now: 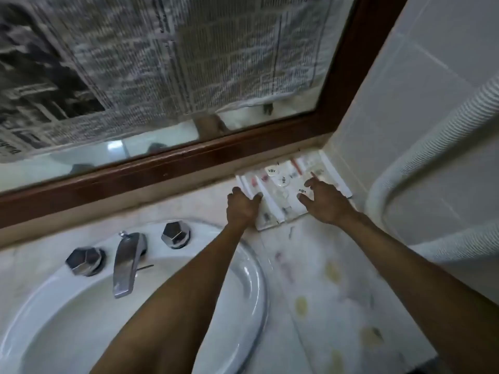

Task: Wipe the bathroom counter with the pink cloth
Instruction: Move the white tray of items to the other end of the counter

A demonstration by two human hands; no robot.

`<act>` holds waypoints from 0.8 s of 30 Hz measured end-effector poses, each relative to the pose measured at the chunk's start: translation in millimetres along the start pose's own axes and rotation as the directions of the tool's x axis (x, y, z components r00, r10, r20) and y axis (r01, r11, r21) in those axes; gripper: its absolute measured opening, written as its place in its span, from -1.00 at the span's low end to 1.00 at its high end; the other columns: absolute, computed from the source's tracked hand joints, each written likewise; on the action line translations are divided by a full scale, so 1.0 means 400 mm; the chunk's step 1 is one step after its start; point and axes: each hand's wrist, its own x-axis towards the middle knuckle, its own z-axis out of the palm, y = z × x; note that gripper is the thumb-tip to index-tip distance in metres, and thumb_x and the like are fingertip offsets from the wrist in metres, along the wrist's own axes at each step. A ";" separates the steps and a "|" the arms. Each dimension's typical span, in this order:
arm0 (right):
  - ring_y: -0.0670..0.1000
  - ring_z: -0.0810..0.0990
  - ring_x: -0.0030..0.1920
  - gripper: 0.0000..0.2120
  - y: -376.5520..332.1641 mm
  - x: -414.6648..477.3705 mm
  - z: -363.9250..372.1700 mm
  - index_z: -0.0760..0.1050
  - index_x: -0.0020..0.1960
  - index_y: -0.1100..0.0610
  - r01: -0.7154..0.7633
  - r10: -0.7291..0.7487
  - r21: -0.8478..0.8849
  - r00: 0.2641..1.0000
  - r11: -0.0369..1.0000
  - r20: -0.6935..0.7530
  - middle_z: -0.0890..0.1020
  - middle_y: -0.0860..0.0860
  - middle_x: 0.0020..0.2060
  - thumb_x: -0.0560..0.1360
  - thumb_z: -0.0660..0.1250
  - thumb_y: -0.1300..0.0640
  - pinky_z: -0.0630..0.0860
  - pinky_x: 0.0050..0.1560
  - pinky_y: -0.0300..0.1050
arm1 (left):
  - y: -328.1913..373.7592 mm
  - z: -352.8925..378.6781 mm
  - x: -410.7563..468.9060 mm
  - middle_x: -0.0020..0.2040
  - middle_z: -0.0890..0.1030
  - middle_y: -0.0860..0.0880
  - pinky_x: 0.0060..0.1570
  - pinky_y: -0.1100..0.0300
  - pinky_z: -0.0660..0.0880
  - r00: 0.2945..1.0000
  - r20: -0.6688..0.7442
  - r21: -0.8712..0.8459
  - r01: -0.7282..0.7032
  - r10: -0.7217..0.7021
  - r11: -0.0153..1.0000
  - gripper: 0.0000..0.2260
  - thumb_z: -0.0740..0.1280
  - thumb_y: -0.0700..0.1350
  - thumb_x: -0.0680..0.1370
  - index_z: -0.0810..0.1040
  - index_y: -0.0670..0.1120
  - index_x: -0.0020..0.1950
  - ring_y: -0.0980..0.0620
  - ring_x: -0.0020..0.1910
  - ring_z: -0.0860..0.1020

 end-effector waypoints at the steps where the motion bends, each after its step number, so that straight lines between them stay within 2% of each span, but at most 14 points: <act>1: 0.16 0.45 0.39 -0.52 0.007 0.006 0.005 0.35 0.44 0.14 -0.019 0.019 0.013 1.000 1.000 0.004 0.46 0.13 0.41 0.62 0.24 -0.08 0.40 0.33 0.05 | 0.003 0.008 0.004 0.41 0.47 -0.26 0.30 -0.04 0.44 1.000 -0.015 -0.002 0.003 -0.003 1.000 -0.37 0.37 0.15 0.61 0.32 -0.24 0.49 -0.27 0.38 0.48; 4: 0.20 0.44 0.38 -0.48 0.036 0.023 0.019 0.33 0.45 0.16 -0.059 0.059 0.034 0.998 0.998 0.005 0.45 0.17 0.40 0.60 0.28 -0.09 0.39 0.35 0.06 | 0.002 0.017 0.011 0.34 0.54 -0.25 0.25 -0.05 0.46 0.998 -0.063 -0.014 0.010 -0.011 1.000 -0.42 0.44 0.08 0.58 0.34 -0.23 0.43 -0.28 0.32 0.53; 8: 0.25 0.39 0.40 -0.42 0.078 0.059 0.035 0.31 0.47 0.22 -0.105 0.106 0.043 0.994 0.994 -0.023 0.44 0.21 0.39 0.58 0.31 -0.08 0.34 0.39 0.07 | -0.014 0.005 0.026 0.25 0.60 -0.24 0.16 -0.04 0.52 0.999 -0.036 -0.050 -0.007 0.006 0.999 -0.45 0.54 -0.06 0.51 0.36 -0.21 0.36 -0.30 0.21 0.59; 11: 0.28 0.35 0.44 -0.35 0.097 0.087 0.038 0.24 0.51 0.28 -0.132 0.136 0.065 0.990 0.989 -0.049 0.39 0.27 0.43 0.58 0.33 -0.05 0.28 0.45 0.08 | -0.042 -0.019 0.027 0.25 0.59 -0.25 0.12 0.00 0.51 1.000 -0.024 -0.048 -0.009 0.008 0.999 -0.44 0.56 -0.10 0.48 0.36 -0.18 0.36 -0.31 0.20 0.58; 15: 0.30 0.26 0.49 -0.25 0.118 0.130 0.039 0.10 0.56 0.31 -0.209 0.217 0.098 0.973 0.973 -0.078 0.26 0.30 0.50 0.58 0.31 -0.08 0.24 0.48 0.11 | -0.083 -0.057 0.048 0.25 0.61 -0.24 0.20 -0.06 0.54 0.999 -0.039 -0.003 -0.015 0.015 1.000 -0.36 0.59 -0.09 0.45 0.36 -0.16 0.42 -0.31 0.23 0.58; 19: 0.26 0.19 0.55 -0.09 0.124 0.165 0.042 -0.04 0.59 0.32 -0.281 0.285 0.204 0.958 0.938 0.013 0.18 0.27 0.56 0.55 0.32 -0.19 0.19 0.52 0.07 | -0.097 -0.086 0.068 0.31 0.60 -0.22 0.27 -0.11 0.53 1.000 -0.021 0.045 -0.015 0.016 0.999 -0.24 0.62 -0.06 0.41 0.33 -0.12 0.50 -0.30 0.27 0.57; 21: 0.24 0.22 0.54 -0.04 0.122 0.176 0.048 0.02 0.58 0.32 -0.295 0.295 0.265 0.955 0.918 0.040 0.20 0.27 0.55 0.49 0.37 -0.25 0.22 0.48 0.02 | -0.099 -0.092 0.071 0.32 0.61 -0.20 0.29 -0.11 0.53 1.000 -0.013 0.062 -0.020 0.021 0.998 -0.20 0.64 -0.03 0.39 0.33 -0.10 0.53 -0.29 0.29 0.57; 24: 0.25 0.31 0.49 -0.06 0.118 0.176 0.052 0.16 0.55 0.28 -0.309 0.321 0.336 0.947 0.890 0.021 0.30 0.28 0.49 0.45 0.40 -0.28 0.30 0.45 0.03 | -0.104 -0.104 0.068 0.23 0.67 -0.18 0.25 -0.09 0.54 0.999 -0.019 0.052 -0.047 0.048 0.998 -0.25 0.65 -0.04 0.38 0.40 -0.09 0.48 -0.25 0.25 0.60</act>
